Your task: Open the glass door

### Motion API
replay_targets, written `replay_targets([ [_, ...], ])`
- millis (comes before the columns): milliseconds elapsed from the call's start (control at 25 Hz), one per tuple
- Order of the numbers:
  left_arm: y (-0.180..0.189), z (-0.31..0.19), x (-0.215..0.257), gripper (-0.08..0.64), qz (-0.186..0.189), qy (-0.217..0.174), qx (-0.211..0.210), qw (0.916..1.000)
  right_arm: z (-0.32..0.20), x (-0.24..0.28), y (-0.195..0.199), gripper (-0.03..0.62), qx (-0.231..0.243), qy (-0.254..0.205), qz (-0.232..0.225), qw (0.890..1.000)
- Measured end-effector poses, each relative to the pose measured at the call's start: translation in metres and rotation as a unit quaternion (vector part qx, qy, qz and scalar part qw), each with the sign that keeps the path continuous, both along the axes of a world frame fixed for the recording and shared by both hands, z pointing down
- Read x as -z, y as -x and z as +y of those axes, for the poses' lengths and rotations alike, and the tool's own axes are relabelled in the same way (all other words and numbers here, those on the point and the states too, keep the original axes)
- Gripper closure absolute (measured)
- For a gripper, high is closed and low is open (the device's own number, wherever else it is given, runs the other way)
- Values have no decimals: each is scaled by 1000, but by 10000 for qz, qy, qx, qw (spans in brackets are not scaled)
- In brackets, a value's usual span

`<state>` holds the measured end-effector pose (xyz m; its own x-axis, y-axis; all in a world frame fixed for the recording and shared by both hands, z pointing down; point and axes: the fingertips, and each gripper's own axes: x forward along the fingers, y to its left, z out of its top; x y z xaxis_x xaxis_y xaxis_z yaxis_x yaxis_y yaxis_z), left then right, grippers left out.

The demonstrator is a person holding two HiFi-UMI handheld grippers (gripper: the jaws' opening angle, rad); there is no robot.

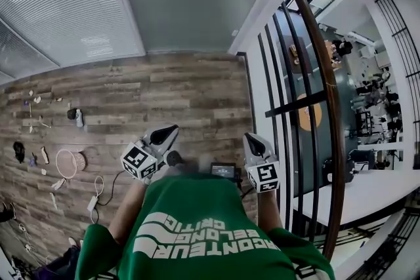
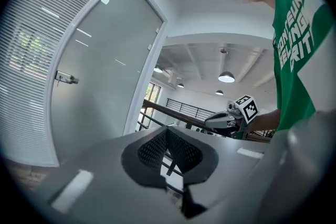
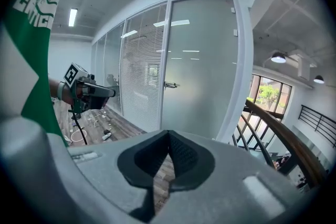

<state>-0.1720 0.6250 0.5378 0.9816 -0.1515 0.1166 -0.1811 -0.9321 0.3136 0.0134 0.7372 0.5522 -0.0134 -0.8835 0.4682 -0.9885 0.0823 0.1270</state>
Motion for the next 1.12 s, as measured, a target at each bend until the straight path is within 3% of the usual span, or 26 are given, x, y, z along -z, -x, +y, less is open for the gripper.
replay_targets([
  [280,-23,-44,-6,551,62,157,158,9997,-63,-4,-32,600,214,70,-20,9997],
  [520,-53,-116,-11,551,-8,69,525,9986,-150,-10,-77,600,597,-116,61,9981],
  [680,-77,-166,3,551,172,98,819,9964,-210,-3,-104,600,977,-217,151,9949],
  [880,-104,-200,6,551,230,112,1125,9933,-256,7,-138,600,1063,-418,-421,9926],
  [1120,-116,-215,0,551,162,228,1482,9886,-289,-6,-168,600,1282,-251,-324,9909],
])
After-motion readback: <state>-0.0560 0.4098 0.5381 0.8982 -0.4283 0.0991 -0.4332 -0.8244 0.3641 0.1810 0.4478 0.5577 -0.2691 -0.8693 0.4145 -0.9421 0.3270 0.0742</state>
